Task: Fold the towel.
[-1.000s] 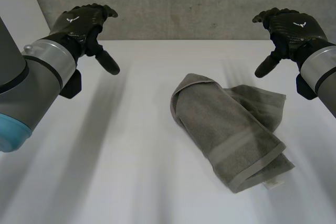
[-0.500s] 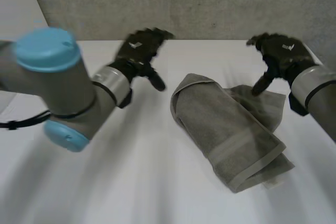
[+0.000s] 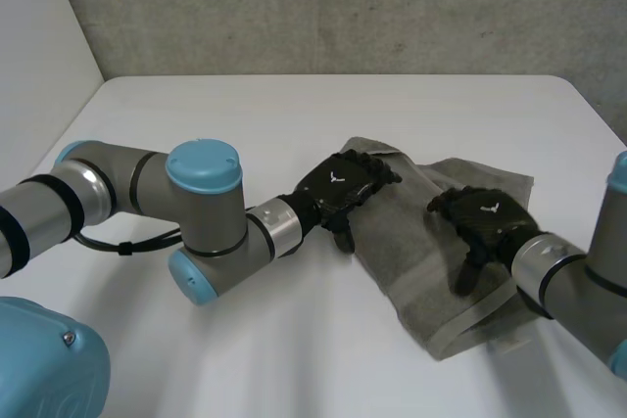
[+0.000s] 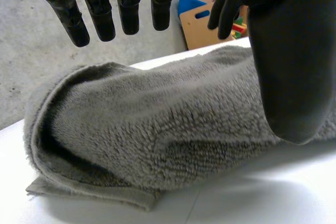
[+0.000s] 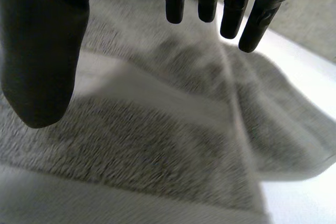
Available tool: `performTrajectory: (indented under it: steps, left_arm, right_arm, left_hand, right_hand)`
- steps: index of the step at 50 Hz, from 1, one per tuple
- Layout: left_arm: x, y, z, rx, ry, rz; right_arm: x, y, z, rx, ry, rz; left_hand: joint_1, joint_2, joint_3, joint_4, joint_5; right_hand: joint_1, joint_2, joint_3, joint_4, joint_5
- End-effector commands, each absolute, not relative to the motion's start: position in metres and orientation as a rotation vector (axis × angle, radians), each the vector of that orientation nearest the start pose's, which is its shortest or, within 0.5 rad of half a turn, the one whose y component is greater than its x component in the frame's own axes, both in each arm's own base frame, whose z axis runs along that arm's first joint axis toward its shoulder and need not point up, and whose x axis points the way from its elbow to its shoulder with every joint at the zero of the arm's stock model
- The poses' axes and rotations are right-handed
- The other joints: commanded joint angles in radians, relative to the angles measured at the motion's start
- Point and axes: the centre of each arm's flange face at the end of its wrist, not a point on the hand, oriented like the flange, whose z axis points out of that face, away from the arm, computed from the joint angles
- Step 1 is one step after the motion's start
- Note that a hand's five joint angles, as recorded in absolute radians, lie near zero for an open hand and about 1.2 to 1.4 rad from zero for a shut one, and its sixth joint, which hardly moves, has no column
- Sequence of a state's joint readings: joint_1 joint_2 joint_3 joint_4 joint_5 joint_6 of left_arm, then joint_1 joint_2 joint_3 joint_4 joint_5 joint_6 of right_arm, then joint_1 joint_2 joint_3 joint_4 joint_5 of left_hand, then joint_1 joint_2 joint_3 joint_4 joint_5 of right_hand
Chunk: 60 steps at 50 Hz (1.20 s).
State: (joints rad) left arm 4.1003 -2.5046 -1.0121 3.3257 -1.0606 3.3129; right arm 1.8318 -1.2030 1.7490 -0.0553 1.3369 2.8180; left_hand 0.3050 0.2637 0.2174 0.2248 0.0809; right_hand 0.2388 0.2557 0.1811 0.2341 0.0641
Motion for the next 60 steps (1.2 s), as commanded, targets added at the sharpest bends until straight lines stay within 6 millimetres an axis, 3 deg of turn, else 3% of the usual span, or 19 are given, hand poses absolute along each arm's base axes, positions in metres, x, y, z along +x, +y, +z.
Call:
performTrajectory:
  steps: [1, 4, 6, 9, 12, 19, 25, 27, 30, 41, 42, 44, 45, 46, 50, 53, 57, 59, 60]
  left_arm:
    - [-0.406, -0.271, 0.113, -1.196, -1.646, 1.481]
    - [-0.407, -0.269, 0.110, -1.203, -1.648, 1.476]
    - [-0.408, -0.268, 0.109, -1.206, -1.649, 1.476]
    - [-0.411, -0.265, 0.111, -1.210, -1.646, 1.478]
    - [-0.414, -0.263, 0.116, -1.205, -1.673, 1.487]
    - [-0.403, -0.270, 0.141, -1.172, -1.819, 1.482]
    - [-0.382, -0.251, 0.191, -1.150, -1.873, 1.480]
    - [-0.361, -0.245, 0.217, -1.090, -1.924, 1.553]
    - [-0.350, -0.239, 0.224, -1.058, -1.965, 1.577]
    - [-0.302, -0.189, 0.221, -0.825, -2.155, 1.472]
    - [-0.302, -0.182, 0.216, -0.802, -2.163, 1.437]
    - [-0.302, -0.170, 0.207, -0.763, -2.179, 1.362]
    - [-0.302, -0.170, 0.207, -0.763, -2.179, 1.362]
    - [-0.305, -0.163, 0.205, -0.748, -2.179, 1.330]
    - [-0.315, -0.153, 0.194, -0.739, -2.177, 1.252]
    - [-0.319, -0.160, 0.193, -0.729, -2.176, 1.263]
    - [-0.319, -0.164, 0.196, -0.722, -2.169, 1.279]
    - [-0.309, -0.197, 0.207, -0.634, -2.179, 1.368]
    - [-0.309, -0.197, 0.207, -0.633, -2.179, 1.368]
  right_arm:
    - [0.231, -0.264, 0.125, -0.928, 2.418, -1.454]
    - [0.232, -0.266, 0.126, -0.930, 2.410, -1.467]
    - [0.235, -0.269, 0.129, -0.941, 2.363, -1.483]
    - [0.240, -0.269, 0.135, -0.957, 2.273, -1.475]
    - [0.243, -0.268, 0.140, -0.968, 2.222, -1.471]
    - [0.255, -0.278, 0.193, -0.987, 2.029, -1.645]
    - [0.263, -0.281, 0.238, -1.034, 1.857, -1.798]
    - [0.274, -0.271, 0.269, -1.129, 1.662, -1.854]
    - [0.284, -0.261, 0.283, -1.283, 1.460, -1.845]
    - [0.290, -0.248, 0.268, -1.611, 1.160, -1.811]
    - [0.290, -0.248, 0.268, -1.611, 1.160, -1.811]
    - [0.281, -0.256, 0.255, -1.660, 1.206, -1.833]
    - [0.274, -0.260, 0.250, -1.672, 1.259, -1.830]
    - [0.274, -0.260, 0.249, -1.672, 1.260, -1.830]
    - [0.264, -0.269, 0.245, -1.668, 1.384, -1.820]
    - [0.245, -0.272, 0.240, -1.552, 1.747, -1.696]
    - [0.240, -0.266, 0.237, -1.436, 1.917, -1.561]
    - [0.238, -0.262, 0.237, -1.339, 1.987, -1.485]
    - [0.239, -0.261, 0.238, -1.181, 2.028, -1.421]
  left_hand:
    - [0.274, 0.315, -0.043, -0.050, 0.324]
    - [0.647, 0.688, -0.043, -0.050, 0.696]
    - [0.704, 0.745, -0.043, -0.050, 0.753]
    - [0.856, 0.897, -0.043, -0.050, 0.905]
    - [0.927, 0.968, -0.043, -0.050, 0.976]
    - [1.012, 1.054, -0.043, -0.050, 1.062]
    - [1.048, 1.089, -0.043, -0.050, 1.097]
    - [1.045, 1.086, -0.043, -0.050, 1.094]
    - [1.042, 1.083, -0.043, -0.050, 1.091]
    - [0.939, 0.980, -0.043, -0.050, 0.989]
    - [0.872, 0.913, -0.043, -0.050, 0.922]
    - [0.273, 0.315, -0.043, -0.050, 0.323]
    - [0.270, 0.311, -0.043, -0.050, 0.319]
    - [-0.130, -0.089, -0.043, -0.050, -0.081]
    - [-0.130, -0.089, -0.043, -0.050, -0.081]
    - [-0.130, -0.089, -0.043, -0.050, -0.081]
    - [-0.130, -0.089, -0.043, -0.050, -0.081]
    - [-0.130, -0.089, -0.043, -0.050, -0.081]
    - [-0.130, -0.089, -0.043, -0.050, -0.081]
  right_hand:
    - [0.109, 0.092, -0.007, -0.060, 0.109]
    - [0.345, 0.328, -0.007, -0.060, 0.345]
    - [0.824, 0.807, -0.007, -0.060, 0.825]
    - [1.157, 1.140, -0.007, -0.060, 1.157]
    - [1.157, 1.141, -0.007, -0.060, 1.158]
    - [1.157, 1.141, -0.007, -0.060, 1.158]
    - [1.157, 1.141, -0.007, -0.060, 1.158]
    - [1.157, 1.141, -0.007, -0.060, 1.158]
    - [1.157, 1.141, -0.007, -0.060, 1.158]
    - [1.157, 1.141, -0.007, -0.060, 1.158]
    - [1.157, 1.141, -0.007, -0.060, 1.158]
    - [0.394, 0.377, -0.007, -0.060, 0.394]
    - [0.163, 0.146, -0.007, -0.060, 0.163]
    - [0.160, 0.143, -0.007, -0.060, 0.161]
    - [-0.051, -0.068, -0.007, -0.060, -0.051]
    - [-0.064, -0.081, -0.007, -0.060, -0.064]
    - [-0.064, -0.081, -0.007, -0.060, -0.064]
    - [-0.064, -0.081, -0.007, -0.060, -0.064]
    - [-0.064, -0.081, -0.007, -0.060, -0.064]
